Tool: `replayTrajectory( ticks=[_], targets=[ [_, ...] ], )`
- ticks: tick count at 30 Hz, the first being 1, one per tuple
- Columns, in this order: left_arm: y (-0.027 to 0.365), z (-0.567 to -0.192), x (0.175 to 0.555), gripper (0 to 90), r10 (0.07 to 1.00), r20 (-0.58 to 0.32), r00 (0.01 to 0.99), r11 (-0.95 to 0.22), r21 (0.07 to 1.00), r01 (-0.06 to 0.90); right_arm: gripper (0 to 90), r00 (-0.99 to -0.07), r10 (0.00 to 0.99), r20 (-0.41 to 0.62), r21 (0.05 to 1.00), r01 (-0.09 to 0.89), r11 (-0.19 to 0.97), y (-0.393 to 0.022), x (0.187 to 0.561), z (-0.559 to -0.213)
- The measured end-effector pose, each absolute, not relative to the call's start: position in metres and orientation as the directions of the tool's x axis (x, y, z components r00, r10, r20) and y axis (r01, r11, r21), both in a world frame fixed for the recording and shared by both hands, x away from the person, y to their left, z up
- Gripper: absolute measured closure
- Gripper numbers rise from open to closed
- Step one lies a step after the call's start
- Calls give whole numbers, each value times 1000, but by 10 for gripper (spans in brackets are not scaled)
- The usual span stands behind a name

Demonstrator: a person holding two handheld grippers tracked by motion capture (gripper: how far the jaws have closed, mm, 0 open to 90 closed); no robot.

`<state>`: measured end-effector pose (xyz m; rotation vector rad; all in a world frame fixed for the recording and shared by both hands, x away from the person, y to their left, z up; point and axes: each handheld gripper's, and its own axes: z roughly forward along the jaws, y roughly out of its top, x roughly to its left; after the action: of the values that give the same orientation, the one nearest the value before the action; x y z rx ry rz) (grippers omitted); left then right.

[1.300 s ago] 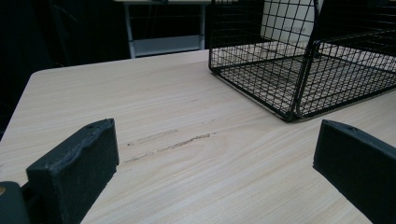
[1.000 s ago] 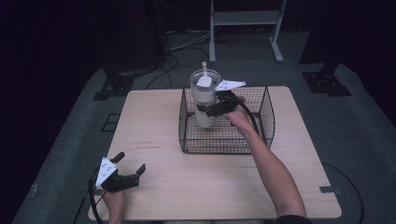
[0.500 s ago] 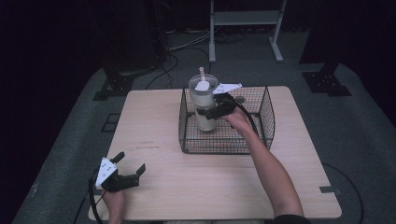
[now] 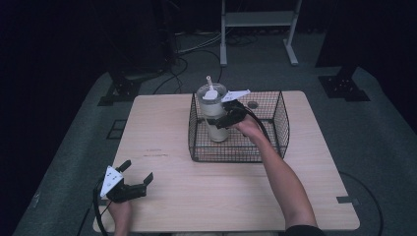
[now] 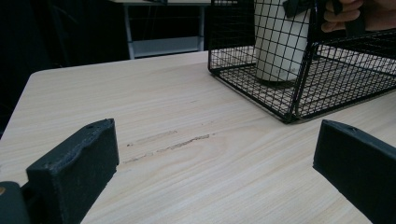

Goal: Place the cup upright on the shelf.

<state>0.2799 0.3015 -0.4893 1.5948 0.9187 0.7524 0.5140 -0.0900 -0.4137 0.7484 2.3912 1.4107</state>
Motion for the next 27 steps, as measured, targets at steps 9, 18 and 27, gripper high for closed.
replayTrajectory(
  ticks=[9, 18, 27],
  targets=[
    [302, -489, 280, 0, 867, 1, 499, -101, 980, 174, 93, -834, 551, 39, 878, 292, 379, -94, 515, -418],
    [302, -489, 280, 0, 867, 2, 499, -102, 979, 174, 91, -847, 532, 14, 884, 259, 389, -96, 513, -420],
    [301, -489, 281, 0, 868, 5, 497, -108, 978, 179, 90, -848, 529, 20, 890, 256, 377, -101, 512, -423]
  ],
)
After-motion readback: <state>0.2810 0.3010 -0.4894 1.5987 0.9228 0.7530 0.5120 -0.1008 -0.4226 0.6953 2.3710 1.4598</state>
